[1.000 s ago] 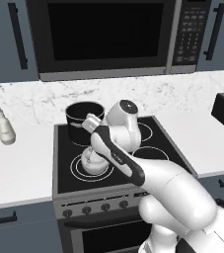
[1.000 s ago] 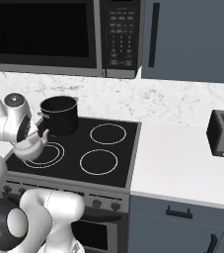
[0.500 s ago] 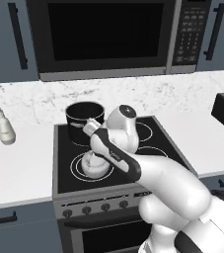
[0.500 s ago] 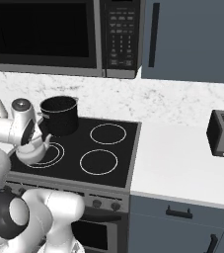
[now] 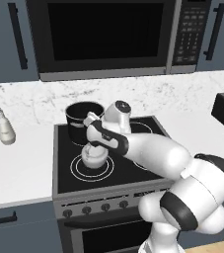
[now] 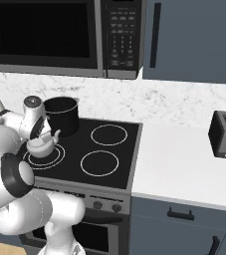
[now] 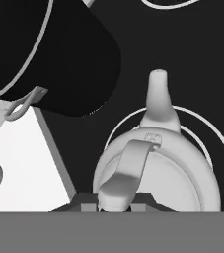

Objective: Pick the kettle from the counter and place it on a stove burner. Then turn the burner on.

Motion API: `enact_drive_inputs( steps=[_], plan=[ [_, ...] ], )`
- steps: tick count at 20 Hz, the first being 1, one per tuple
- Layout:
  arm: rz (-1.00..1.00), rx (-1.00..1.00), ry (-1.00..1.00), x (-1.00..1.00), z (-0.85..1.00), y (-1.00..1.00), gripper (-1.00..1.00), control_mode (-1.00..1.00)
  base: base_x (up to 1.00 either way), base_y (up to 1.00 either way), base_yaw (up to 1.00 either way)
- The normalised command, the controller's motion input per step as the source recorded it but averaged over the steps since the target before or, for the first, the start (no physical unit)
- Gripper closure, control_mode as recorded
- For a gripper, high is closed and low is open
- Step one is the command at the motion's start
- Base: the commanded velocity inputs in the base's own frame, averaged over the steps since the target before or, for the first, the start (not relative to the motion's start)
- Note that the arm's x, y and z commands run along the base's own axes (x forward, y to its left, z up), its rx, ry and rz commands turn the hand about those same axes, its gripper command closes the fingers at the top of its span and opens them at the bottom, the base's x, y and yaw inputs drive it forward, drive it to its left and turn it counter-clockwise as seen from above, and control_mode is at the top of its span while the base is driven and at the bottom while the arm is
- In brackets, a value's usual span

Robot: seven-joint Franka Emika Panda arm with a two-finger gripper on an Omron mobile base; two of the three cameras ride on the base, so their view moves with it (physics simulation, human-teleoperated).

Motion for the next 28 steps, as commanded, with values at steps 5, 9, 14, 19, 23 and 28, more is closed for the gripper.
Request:
enact_drive_inputs(
  steps=[5,9,14,19,23,28],
  plan=[
    [0.0,-0.01,0.08,0.0,-0.3,0.0,1.0,-1.0,0.0,0.0,0.0],
    [0.0,0.0,0.06,0.0,-0.4,0.0,1.0,-1.0,0.0,0.0,0.0],
    [0.0,0.0,0.0,0.0,-0.16,0.0,1.0,-1.0,0.0,0.0,0.0],
    [-0.02,0.0,-0.01,0.05,0.0,0.03,1.0,-1.0,0.0,0.0,0.0],
    [-0.02,0.0,0.0,0.03,0.0,0.01,1.0,-1.0,0.0,0.0,0.0],
    [-0.01,0.0,0.0,0.07,0.0,0.0,1.0,-1.0,0.0,0.0,0.0]
  ],
)
